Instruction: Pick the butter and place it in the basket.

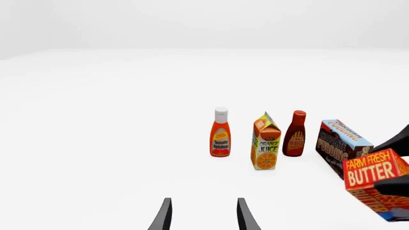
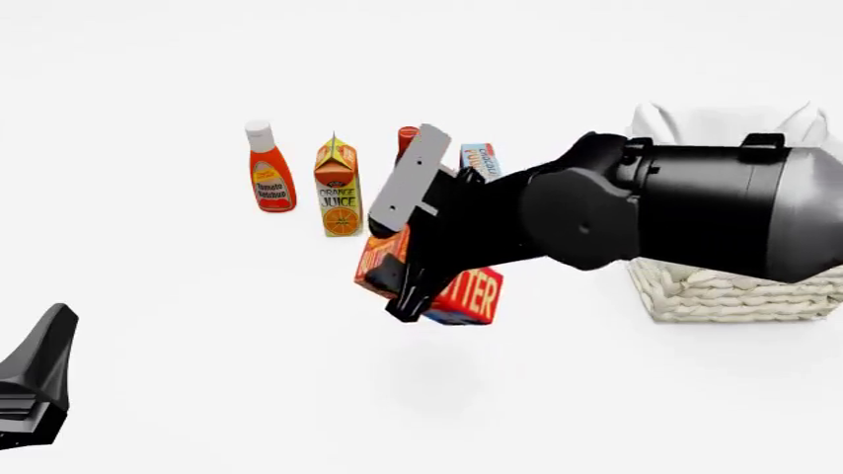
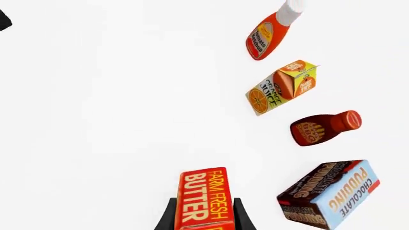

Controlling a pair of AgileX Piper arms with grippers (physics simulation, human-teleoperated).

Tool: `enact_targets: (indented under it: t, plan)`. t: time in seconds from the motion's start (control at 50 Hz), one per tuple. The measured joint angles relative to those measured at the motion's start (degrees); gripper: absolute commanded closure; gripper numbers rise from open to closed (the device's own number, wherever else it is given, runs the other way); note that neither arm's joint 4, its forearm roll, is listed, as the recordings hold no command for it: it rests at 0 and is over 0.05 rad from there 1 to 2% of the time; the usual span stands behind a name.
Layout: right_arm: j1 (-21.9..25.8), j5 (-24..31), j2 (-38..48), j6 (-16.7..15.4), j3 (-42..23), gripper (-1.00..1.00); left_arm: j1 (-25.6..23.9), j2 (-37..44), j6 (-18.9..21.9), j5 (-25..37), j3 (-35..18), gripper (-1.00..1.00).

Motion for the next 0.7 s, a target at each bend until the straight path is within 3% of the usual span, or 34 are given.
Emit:
enact_targets:
  t: [0.7]
  plan:
    - [-3.3, -4.3, -14.0, 2.5, 0.1, 1.0, 0.0, 0.0, 0.0, 0.0, 0.0, -1.0]
